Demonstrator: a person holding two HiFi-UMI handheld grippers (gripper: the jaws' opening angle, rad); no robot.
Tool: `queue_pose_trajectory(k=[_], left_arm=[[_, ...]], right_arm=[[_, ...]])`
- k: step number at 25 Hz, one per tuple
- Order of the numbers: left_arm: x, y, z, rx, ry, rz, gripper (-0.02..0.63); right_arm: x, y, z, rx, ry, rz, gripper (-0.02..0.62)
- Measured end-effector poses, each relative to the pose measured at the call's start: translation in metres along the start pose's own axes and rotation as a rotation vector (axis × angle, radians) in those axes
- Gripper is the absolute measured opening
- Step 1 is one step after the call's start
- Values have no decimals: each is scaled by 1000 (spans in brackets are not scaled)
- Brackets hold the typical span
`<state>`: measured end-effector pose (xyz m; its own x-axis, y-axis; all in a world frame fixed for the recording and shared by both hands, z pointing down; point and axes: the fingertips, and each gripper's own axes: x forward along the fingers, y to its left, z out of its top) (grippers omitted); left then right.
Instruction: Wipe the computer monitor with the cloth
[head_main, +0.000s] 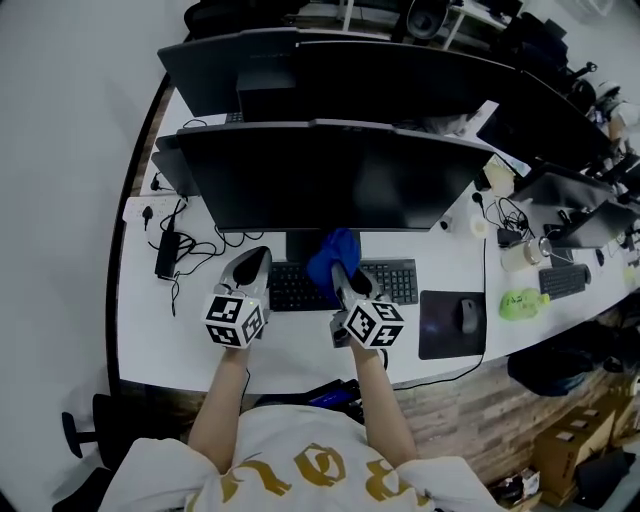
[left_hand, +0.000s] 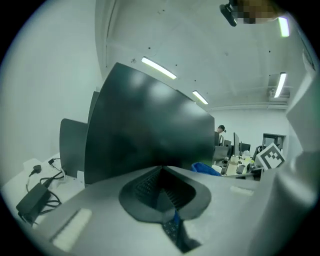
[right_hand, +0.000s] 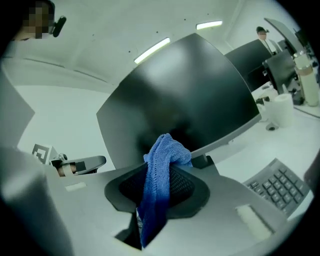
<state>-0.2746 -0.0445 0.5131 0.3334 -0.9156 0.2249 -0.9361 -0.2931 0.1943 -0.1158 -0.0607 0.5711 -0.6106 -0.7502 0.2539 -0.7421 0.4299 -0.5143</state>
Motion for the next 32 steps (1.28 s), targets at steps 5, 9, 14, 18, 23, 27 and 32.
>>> queue_pose_trajectory(k=[5, 9, 14, 18, 23, 27, 32], left_arm=[[-18, -23, 23, 8, -48, 22, 2], [-32, -44, 39, 12, -79, 33, 2], [-52, -65, 42, 6, -111, 53, 2], [-62, -78, 38, -13, -127, 59, 2], [-66, -86, 35, -27, -127, 58, 2], [-67, -89, 37, -21, -124, 59, 2], [-66, -90, 36, -19, -120, 65, 2]], right_arm=[[-34, 17, 26, -123, -42, 0, 104], [-56, 30, 47, -185, -82, 10, 104], [-82, 41, 62, -229, -110, 22, 104], [-98, 42, 68, -264, -123, 17, 104], [-110, 42, 66, -274, -123, 23, 104], [-113, 41, 64, -278, -117, 23, 104], [-112, 42, 64, -281, -116, 34, 104]])
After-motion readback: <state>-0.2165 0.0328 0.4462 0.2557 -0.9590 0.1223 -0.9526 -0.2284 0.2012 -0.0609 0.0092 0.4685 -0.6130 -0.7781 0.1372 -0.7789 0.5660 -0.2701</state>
